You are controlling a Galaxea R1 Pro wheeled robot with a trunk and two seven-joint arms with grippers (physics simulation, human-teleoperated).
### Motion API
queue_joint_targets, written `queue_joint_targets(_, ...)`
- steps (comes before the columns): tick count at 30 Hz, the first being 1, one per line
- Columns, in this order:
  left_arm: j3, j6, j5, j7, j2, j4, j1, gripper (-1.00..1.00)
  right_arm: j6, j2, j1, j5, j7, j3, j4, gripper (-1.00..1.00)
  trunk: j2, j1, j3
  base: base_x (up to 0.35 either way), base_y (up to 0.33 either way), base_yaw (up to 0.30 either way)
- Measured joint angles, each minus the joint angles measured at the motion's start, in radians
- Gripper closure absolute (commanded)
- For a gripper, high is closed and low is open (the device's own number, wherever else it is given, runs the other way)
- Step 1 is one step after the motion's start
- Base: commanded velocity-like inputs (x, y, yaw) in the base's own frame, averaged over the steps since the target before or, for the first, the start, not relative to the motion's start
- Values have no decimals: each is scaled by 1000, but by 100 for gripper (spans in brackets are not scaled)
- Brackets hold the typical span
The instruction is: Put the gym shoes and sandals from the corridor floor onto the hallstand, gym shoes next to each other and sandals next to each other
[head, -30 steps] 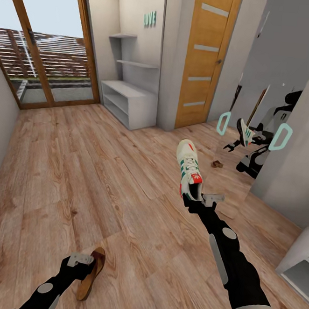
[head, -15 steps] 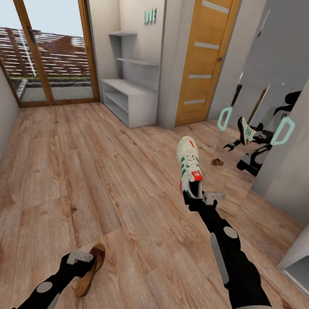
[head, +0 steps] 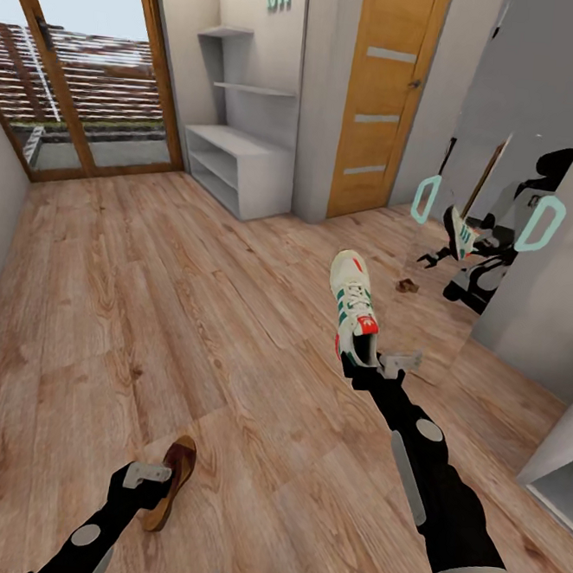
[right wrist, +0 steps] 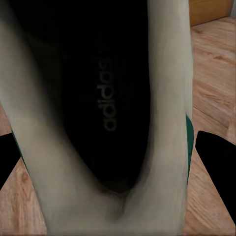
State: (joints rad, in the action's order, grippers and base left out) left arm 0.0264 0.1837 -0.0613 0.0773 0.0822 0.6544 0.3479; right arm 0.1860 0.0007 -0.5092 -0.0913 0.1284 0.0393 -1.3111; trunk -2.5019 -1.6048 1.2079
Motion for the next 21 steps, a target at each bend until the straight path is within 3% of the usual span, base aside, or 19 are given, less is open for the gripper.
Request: queue_joint_targets(21, 9, 4, 3, -3, 11, -43, 11, -100, 2, -4, 0, 1, 1, -3, 1, 100, -5, -9, 115, 0, 0, 0)
